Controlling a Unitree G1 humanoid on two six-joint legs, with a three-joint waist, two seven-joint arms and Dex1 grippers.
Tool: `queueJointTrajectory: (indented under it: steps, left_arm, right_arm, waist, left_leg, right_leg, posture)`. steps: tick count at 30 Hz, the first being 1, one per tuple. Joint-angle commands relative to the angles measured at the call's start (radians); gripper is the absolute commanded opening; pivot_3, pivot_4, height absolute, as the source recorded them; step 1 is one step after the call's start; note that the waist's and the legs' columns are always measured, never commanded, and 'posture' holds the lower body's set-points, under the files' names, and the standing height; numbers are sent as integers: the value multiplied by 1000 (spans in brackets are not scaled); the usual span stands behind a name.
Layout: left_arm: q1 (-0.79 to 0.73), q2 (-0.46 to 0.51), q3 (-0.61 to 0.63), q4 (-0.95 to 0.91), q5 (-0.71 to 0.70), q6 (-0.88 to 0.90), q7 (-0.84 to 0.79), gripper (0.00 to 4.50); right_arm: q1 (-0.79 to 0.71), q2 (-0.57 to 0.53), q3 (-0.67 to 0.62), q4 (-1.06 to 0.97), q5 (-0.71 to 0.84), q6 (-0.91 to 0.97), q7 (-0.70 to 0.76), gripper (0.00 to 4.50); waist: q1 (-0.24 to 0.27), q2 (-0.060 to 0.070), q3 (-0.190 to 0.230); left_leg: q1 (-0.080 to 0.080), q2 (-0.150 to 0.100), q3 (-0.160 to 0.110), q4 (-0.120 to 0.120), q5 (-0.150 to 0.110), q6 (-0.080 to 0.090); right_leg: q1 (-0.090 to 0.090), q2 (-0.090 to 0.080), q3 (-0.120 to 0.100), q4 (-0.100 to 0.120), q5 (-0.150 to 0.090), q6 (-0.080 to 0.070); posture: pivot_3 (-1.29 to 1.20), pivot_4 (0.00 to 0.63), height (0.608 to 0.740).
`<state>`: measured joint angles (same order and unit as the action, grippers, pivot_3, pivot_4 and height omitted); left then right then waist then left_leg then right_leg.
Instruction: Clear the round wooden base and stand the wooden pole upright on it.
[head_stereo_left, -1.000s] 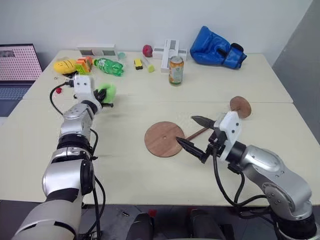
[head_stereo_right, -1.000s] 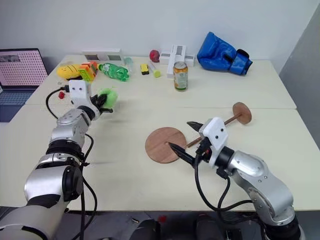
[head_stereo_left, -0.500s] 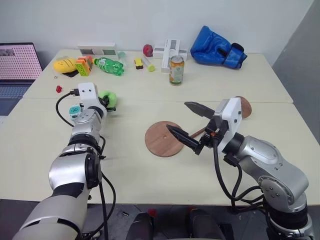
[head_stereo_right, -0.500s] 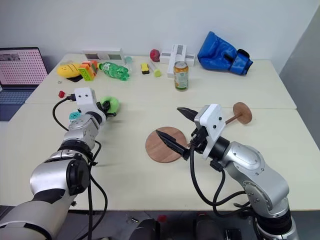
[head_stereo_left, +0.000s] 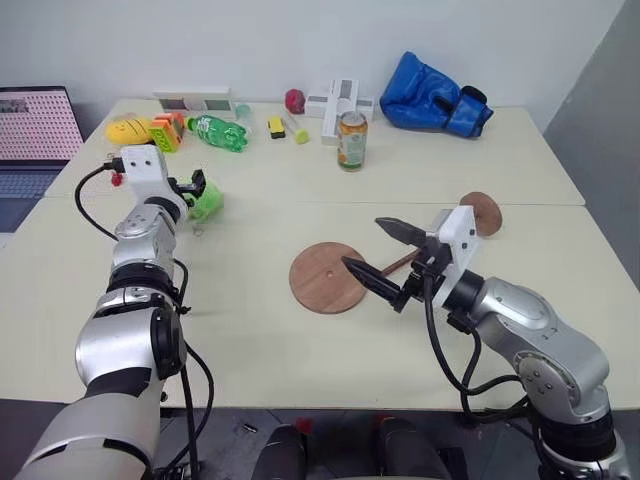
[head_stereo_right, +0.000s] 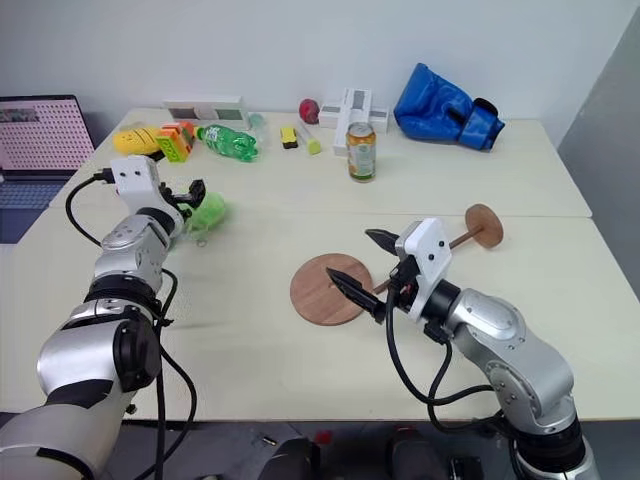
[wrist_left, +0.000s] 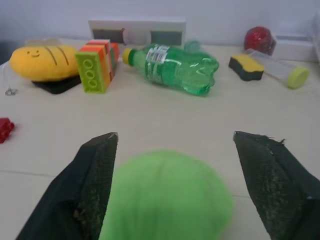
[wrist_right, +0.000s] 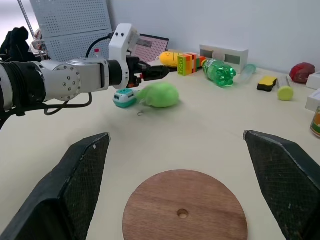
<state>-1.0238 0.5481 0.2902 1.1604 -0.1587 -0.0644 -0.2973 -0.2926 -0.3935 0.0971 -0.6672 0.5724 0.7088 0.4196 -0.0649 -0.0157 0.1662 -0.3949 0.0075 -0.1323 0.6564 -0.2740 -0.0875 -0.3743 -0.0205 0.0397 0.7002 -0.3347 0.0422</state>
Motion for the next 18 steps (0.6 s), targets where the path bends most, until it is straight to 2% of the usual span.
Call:
queueJointTrajectory:
  steps: [1, 5, 8, 15, 18]
  left_arm:
    - [4, 26, 6, -72, -13, 23, -26, 4462]
    - [7, 15, 19, -113, -29, 47, -32, 4462]
    - [14, 9, 31, -210, -75, 97, -97, 4462]
    - [176, 26, -80, -680, -175, 363, -359, 4462]
    - [270, 34, -197, -968, -250, 476, -536, 4462]
  right_arm:
    - [-14, 5, -14, 1, 7, -32, 20, 4500]
    - [-26, 3, -20, 19, 8, -35, 34, 4500]
    - [4, -9, -58, 12, 21, -23, 23, 4500]
    - [188, -59, -243, -19, 87, 61, -31, 4500]
    - [203, -8, -392, 73, 192, 153, -138, 4500]
  waist:
    - [-1, 0, 0]
    - [-3, 0, 0]
    - [-6, 0, 0]
    - [-1, 0, 0]
    - [3, 0, 0]
  left_leg:
    - [0, 0, 0, 0, 0, 0]
    - [0, 0, 0, 0, 0, 0]
    - [0, 0, 0, 1, 0, 0]
    - [-2, 0, -1, 2, 0, 0]
    - [-2, 0, 0, 3, 0, 0]
  right_leg:
    - [0, 0, 0, 0, 0, 0]
    - [0, 0, 0, 1, 0, 0]
    - [0, 0, 0, 1, 0, 0]
    - [0, 0, 0, 0, 0, 0]
    - [0, 0, 1, 2, 0, 0]
  posture:
    - [0, 150, 740]
    - [0, 150, 740]
    - [0, 150, 740]
    - [0, 150, 740]
    - [0, 150, 740]
